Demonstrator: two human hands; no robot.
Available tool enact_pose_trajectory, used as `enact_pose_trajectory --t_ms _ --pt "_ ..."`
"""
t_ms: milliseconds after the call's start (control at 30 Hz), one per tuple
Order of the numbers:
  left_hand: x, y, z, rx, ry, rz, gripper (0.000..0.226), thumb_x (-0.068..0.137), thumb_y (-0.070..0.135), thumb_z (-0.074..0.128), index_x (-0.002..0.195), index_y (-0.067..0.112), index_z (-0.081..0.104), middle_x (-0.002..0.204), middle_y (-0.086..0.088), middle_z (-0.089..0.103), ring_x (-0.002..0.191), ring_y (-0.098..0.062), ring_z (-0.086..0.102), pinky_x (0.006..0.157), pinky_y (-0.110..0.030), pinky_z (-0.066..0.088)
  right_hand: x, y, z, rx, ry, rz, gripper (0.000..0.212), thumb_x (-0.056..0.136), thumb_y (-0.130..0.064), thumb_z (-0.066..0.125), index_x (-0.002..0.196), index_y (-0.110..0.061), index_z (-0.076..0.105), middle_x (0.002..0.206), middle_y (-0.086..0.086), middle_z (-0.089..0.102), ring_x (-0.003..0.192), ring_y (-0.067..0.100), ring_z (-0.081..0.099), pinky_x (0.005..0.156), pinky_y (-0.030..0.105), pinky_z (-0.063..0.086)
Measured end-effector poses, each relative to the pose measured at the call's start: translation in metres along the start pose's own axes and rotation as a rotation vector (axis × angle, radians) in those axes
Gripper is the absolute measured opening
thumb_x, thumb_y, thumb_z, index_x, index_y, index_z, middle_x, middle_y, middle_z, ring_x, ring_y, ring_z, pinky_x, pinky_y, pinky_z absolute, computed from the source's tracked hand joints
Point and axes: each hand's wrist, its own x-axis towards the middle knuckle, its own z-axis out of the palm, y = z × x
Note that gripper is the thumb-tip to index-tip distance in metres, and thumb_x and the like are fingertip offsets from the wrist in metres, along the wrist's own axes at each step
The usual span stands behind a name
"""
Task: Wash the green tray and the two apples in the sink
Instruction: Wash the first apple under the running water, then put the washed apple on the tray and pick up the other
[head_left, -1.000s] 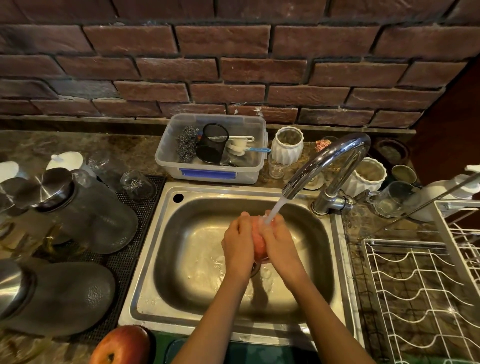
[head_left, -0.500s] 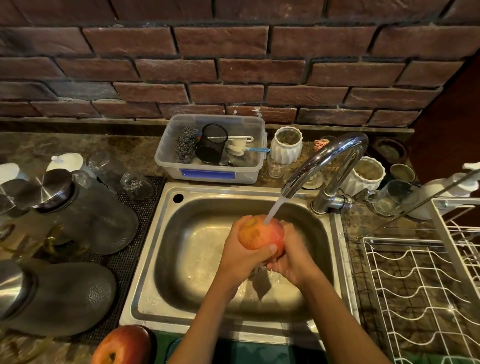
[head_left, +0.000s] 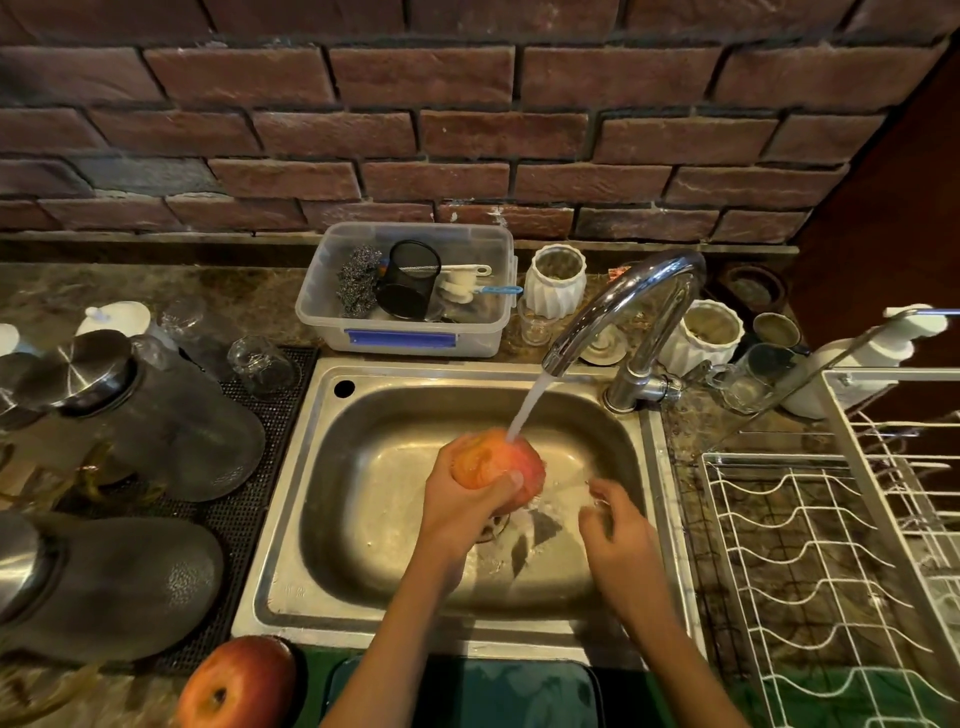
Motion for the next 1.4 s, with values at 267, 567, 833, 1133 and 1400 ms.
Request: enact_pose_trajectory --t_ms 267,567,833,1133,1400 --pt "-0.005 -0.007 0.001 -0.026 0.009 -0.021 0.084 0.049 0.042 0.091 0.125 0.041 0.056 0.124 0.004 0.062 0.112 -0.017 0.062 0.072 -0.026 0.061 -0.084 0.085 0.001 -0.634 -0.016 -0.142 0.068 0.1 -0.054 0.026 0.123 -0.009 0.071 0.138 0.018 0.061 0.13 0.044 0.053 0.11 0.055 0.038" --pt "-0.023 -0.011 -0.006 -0.033 0.028 -0.019 0.061 0.073 0.022 0.089 0.124 0.034 0.057 0.123 0.0 0.063 0.111 -0.018 0.063 0.071 -0.025 0.06 -0.096 0.101 0.002 -0.79 -0.139 -0.082 0.074 0.101 -0.056 0.009 0.141 -0.016 0.057 0.152 0.013 0.047 0.142 0.035 0.042 0.114 0.05 0.025" --pt "-0.058 -0.027 -0.032 -0.058 0.042 -0.088 0.059 0.075 0.024 0.088 0.125 0.033 0.059 0.123 0.0 0.064 0.109 -0.022 0.065 0.081 -0.047 0.063 -0.098 0.103 0.005 -0.829 -0.101 -0.084 0.075 0.1 -0.055 0.004 0.143 -0.017 0.053 0.154 0.012 0.044 0.145 0.032 0.038 0.115 0.052 0.031" --pt "-0.135 -0.065 -0.095 0.36 0.087 0.107 0.089 0.056 0.038 0.093 0.129 0.043 0.042 0.121 0.021 0.049 0.106 -0.002 0.055 0.07 -0.006 0.051 -0.093 0.122 0.011 -0.881 -0.093 -0.107 0.071 0.096 -0.058 -0.005 0.158 -0.027 0.01 0.167 0.003 -0.002 0.154 0.024 -0.007 0.124 0.049 0.003" --pt "-0.179 -0.102 -0.122 0.548 0.151 0.22 0.088 0.05 0.038 0.09 0.122 0.048 0.041 0.119 0.024 0.051 0.114 0.009 0.05 0.085 0.0 0.039 -0.094 0.123 0.013 -0.868 -0.047 -0.132 0.075 0.097 -0.062 -0.005 0.155 -0.026 0.025 0.165 0.004 0.016 0.154 0.024 0.008 0.122 0.052 0.011"
